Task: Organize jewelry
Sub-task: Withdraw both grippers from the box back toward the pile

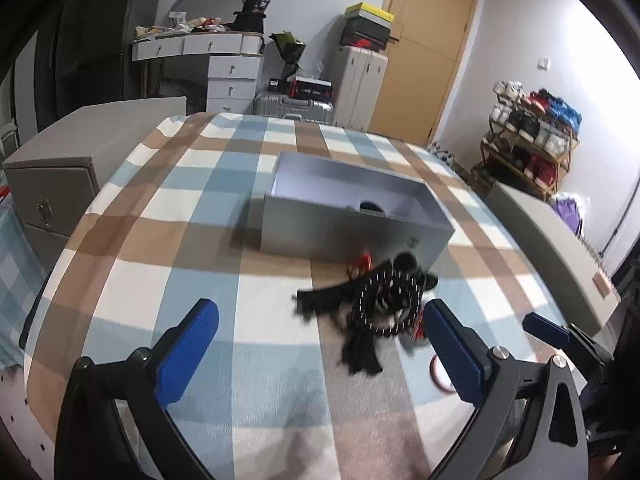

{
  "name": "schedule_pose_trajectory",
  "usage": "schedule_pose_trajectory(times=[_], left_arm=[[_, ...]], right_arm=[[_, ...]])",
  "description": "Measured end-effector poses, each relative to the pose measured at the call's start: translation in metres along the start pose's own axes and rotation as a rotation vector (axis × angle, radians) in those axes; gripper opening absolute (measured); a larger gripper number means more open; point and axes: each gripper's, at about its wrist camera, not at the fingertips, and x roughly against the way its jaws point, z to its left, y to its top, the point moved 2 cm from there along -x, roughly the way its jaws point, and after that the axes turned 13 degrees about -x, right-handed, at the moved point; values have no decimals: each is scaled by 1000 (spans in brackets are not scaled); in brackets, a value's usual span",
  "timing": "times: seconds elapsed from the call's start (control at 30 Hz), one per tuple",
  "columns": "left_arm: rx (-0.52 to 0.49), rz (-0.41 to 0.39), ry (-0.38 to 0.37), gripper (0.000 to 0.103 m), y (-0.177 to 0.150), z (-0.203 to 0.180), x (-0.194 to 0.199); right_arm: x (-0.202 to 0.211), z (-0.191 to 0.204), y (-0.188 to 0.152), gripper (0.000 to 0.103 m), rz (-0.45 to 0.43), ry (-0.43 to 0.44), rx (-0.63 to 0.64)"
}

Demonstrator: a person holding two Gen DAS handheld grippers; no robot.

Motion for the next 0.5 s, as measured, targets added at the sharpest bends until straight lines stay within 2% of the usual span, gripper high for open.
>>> schedule_pose_trajectory(times=[0.1,0.23,0.3,0.5], left_arm=[[-22,15,2,101,-7,-3,2],[5,21,3,101,-13,2,5],[22,26,-1,101,-14,6,5],[54,53,-1,101,-18,13,2]], right_arm=[[-9,-4,-8,94,35,-6,-12],[-19,-6,-15,86,68,-7,-20],[-22,-3,-17,78,81,6,-11],[-31,6,-24,77,94,-33,48]])
